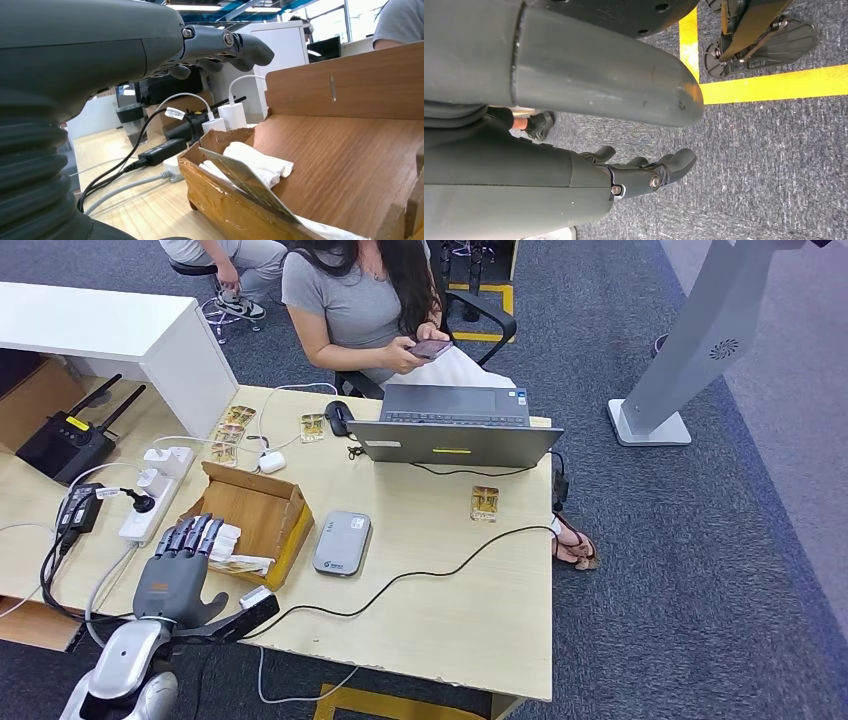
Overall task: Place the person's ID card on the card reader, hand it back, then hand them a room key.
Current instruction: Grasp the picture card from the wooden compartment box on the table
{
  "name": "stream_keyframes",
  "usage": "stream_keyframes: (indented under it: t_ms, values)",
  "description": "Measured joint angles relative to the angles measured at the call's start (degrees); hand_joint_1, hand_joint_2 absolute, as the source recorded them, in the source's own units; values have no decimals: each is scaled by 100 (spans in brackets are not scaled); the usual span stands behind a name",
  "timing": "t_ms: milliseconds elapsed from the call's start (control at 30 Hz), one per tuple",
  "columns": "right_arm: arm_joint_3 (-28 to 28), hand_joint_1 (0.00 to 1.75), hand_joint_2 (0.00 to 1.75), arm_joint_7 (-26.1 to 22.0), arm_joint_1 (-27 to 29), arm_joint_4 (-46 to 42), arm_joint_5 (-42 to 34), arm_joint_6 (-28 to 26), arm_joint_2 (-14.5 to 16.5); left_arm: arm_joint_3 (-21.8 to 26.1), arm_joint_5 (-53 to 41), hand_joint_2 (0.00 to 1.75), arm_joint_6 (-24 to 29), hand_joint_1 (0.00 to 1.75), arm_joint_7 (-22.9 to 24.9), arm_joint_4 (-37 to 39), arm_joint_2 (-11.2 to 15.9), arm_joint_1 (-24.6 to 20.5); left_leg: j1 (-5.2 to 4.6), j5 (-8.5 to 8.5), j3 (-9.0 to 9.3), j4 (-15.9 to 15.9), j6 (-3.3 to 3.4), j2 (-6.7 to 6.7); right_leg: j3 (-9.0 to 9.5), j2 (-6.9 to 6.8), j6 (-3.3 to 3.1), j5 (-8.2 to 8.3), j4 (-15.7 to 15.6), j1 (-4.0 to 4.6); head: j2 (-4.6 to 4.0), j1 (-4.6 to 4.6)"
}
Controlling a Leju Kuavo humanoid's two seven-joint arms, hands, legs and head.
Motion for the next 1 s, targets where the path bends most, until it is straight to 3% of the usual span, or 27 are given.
stream_keyframes:
  t_ms: [333,467,1000]
  values:
    - [1,0,0,0,0,0,16,4,0,2,27,175,-6,0,-9,76,-4,-11,0,0,0,0,0,0,0,0,0,0,0,0,0,-1]
    - [5,0,0,-1,0,0,27,22,0,2,27,175,-3,175,-22,96,-7,-13,0,0,0,0,0,0,0,1,0,0,0,0,-1,0]
    - [9,0,0,-51,0,0,51,62,0,2,182,175,55,175,-208,105,-9,-66,0,0,1,0,0,1,0,0,0,0,0,0,0,-1]
